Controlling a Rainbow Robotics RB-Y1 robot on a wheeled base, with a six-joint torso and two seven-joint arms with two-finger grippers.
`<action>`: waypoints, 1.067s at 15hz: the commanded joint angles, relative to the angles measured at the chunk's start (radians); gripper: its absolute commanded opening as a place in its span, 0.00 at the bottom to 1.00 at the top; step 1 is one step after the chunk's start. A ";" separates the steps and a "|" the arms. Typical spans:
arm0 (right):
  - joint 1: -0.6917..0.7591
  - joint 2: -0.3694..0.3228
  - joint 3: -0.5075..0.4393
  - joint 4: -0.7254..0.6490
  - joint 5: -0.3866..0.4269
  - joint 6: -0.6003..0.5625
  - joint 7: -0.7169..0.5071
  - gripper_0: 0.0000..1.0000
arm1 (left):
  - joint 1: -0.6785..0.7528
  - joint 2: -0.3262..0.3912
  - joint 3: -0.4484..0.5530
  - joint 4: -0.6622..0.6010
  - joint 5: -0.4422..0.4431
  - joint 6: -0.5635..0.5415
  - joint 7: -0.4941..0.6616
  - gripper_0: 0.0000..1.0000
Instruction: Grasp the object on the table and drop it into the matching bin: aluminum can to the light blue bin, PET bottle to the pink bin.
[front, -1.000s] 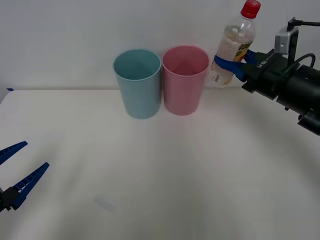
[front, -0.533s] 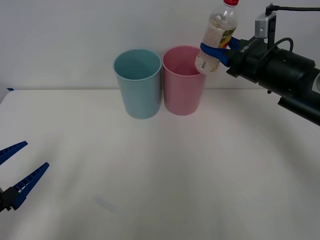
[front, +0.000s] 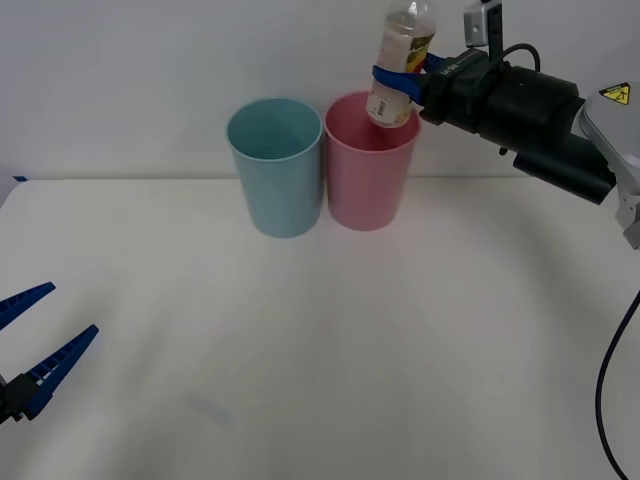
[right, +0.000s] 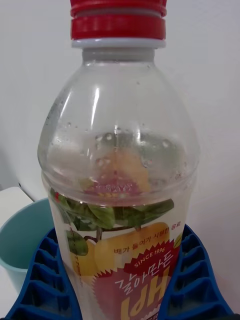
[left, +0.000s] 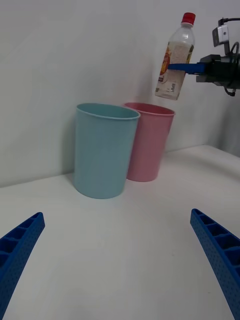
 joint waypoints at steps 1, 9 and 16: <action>-0.062 0.019 0.017 0.089 0.004 0.000 0.010 0.00 | 0.000 0.000 0.000 0.000 0.000 0.000 0.000 1.00; -0.110 0.047 0.017 0.158 0.006 0.001 0.028 0.06 | 0.000 0.000 0.000 0.000 0.000 0.000 0.000 1.00; -0.105 0.048 0.018 0.158 -0.011 0.003 0.038 1.00 | 0.000 0.000 0.000 0.000 0.000 0.000 0.000 1.00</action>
